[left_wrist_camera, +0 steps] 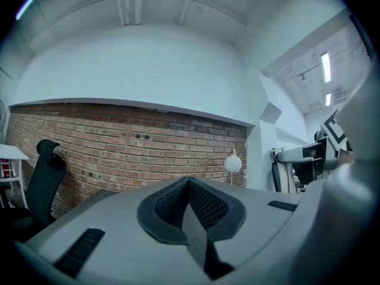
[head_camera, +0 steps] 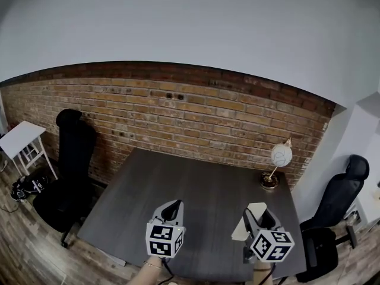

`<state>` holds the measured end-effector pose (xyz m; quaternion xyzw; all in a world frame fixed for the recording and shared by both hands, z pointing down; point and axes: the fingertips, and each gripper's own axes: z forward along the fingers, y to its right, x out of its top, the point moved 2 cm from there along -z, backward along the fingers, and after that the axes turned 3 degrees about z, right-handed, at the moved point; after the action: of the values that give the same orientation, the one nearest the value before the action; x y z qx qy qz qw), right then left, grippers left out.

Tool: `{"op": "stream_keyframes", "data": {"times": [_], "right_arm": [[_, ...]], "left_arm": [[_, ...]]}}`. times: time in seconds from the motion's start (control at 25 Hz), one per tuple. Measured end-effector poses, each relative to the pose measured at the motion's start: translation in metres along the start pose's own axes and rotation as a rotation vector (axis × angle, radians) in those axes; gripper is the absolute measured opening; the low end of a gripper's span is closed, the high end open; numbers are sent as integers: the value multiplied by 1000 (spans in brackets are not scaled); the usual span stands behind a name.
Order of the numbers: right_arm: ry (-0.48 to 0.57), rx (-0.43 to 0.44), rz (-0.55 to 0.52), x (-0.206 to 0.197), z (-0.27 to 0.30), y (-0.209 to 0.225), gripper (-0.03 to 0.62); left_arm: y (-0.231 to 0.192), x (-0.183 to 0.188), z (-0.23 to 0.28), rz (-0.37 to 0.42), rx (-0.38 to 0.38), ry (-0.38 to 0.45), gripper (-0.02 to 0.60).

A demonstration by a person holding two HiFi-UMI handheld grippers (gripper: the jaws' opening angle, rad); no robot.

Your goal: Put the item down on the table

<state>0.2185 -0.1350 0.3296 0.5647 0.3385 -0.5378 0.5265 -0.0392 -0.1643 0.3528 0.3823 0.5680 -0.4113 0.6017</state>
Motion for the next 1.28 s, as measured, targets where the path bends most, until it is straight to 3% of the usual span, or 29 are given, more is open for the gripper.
{"op": "stream_keyframes", "data": {"times": [0.76,1.28], "right_arm": [[-54,-51,-27,-5,76,12,296],[-126,14,-14,-20,98,29,296]], "left_arm": [[-35,-17,80,-19,-51,-44,15],[-23,-30,92,-23,5,-101,15]]}}
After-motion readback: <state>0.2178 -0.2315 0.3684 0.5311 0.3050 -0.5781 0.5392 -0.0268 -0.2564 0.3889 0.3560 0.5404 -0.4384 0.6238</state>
